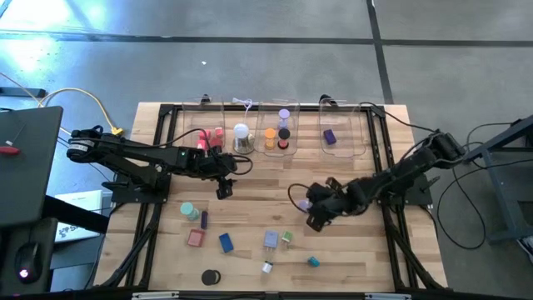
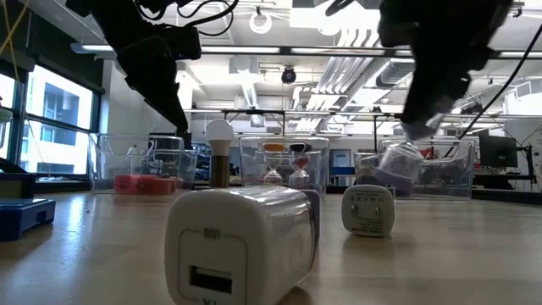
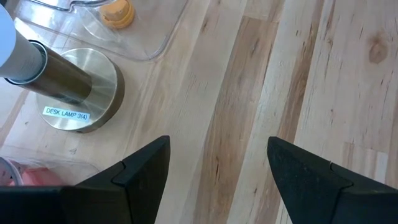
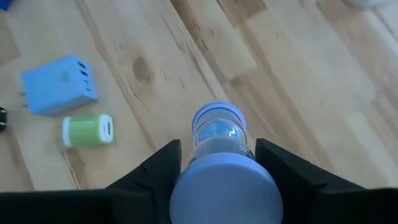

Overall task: Pick & Place Office items
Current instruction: Put the violet hourglass into the middle transparent bin

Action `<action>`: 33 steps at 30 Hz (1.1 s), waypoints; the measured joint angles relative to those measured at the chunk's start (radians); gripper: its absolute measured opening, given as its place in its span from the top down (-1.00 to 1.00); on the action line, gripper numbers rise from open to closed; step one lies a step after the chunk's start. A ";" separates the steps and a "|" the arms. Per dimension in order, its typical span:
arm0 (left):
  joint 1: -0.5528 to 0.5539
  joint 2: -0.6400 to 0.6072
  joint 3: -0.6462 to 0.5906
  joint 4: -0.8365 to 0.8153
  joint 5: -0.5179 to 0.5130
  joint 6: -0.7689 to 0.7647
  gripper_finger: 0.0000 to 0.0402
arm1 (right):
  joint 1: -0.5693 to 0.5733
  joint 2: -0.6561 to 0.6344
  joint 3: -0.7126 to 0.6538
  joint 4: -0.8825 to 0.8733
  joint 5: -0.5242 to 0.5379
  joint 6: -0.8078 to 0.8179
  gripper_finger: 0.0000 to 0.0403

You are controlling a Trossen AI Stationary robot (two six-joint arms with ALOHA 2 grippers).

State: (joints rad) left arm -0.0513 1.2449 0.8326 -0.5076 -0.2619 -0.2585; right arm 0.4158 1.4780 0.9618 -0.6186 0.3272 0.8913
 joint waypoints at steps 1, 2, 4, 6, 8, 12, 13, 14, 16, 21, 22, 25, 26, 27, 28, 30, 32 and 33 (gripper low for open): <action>0.000 0.000 0.000 0.000 0.000 0.003 -0.30 | -0.014 0.000 0.009 0.002 -0.009 -0.024 0.11; 0.000 0.000 0.000 0.000 0.000 0.006 -0.30 | -0.027 0.000 0.019 0.003 -0.017 -0.047 0.11; 0.000 0.000 0.000 0.000 0.000 0.007 -0.30 | -0.051 0.000 0.047 -0.001 -0.022 -0.093 0.11; 0.000 0.000 0.000 0.000 0.000 0.007 -0.30 | -0.072 0.000 0.089 -0.012 -0.022 -0.143 0.11; 0.000 0.000 0.000 0.000 0.000 0.007 -0.30 | -0.090 0.000 0.138 -0.028 -0.021 -0.190 0.11; 0.000 0.000 0.000 0.000 0.000 0.007 -0.30 | -0.131 0.000 0.232 -0.077 -0.016 -0.265 0.11; -0.002 0.000 0.000 0.000 0.000 0.007 -0.30 | -0.143 0.000 0.250 -0.081 -0.015 -0.274 0.11; -0.005 0.000 0.000 0.000 0.000 0.007 -0.30 | -0.155 0.000 0.264 -0.083 -0.015 -0.285 0.11; -0.013 0.000 0.000 -0.001 0.000 0.007 -0.30 | -0.173 0.000 0.283 -0.086 -0.015 -0.293 0.11; -0.050 0.000 0.000 -0.013 0.000 0.006 -0.30 | -0.188 0.009 0.288 -0.089 -0.013 -0.292 0.11; -0.059 0.000 0.000 -0.018 0.000 0.006 -0.30 | -0.187 0.019 0.289 -0.088 -0.011 -0.290 0.11; -0.093 0.000 0.000 -0.036 0.000 -0.016 -0.30 | -0.166 0.063 0.289 -0.092 -0.004 -0.272 0.11; -0.106 0.000 0.000 -0.040 0.000 -0.027 -0.30 | -0.158 0.083 0.289 -0.091 -0.003 -0.270 0.10; -0.117 0.000 0.000 -0.045 0.000 -0.034 -0.30 | -0.151 0.102 0.289 -0.088 -0.004 -0.269 0.10; -0.128 0.000 0.000 -0.050 0.001 -0.035 -0.30 | -0.144 0.122 0.289 -0.089 0.000 -0.268 0.10; -0.153 0.000 0.000 -0.050 0.001 -0.035 -0.30 | -0.133 0.155 0.288 -0.094 0.005 -0.269 0.10; -0.170 0.000 0.000 -0.050 0.001 -0.034 -0.30 | -0.137 0.174 0.288 -0.094 0.006 -0.284 0.10; -0.178 0.000 0.000 -0.050 0.001 -0.032 -0.30 | -0.142 0.177 0.288 -0.094 0.006 -0.290 0.10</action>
State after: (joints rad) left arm -0.2298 1.2449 0.8326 -0.5571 -0.2611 -0.2909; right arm 0.2738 1.6547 1.2495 -0.7124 0.3332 0.6011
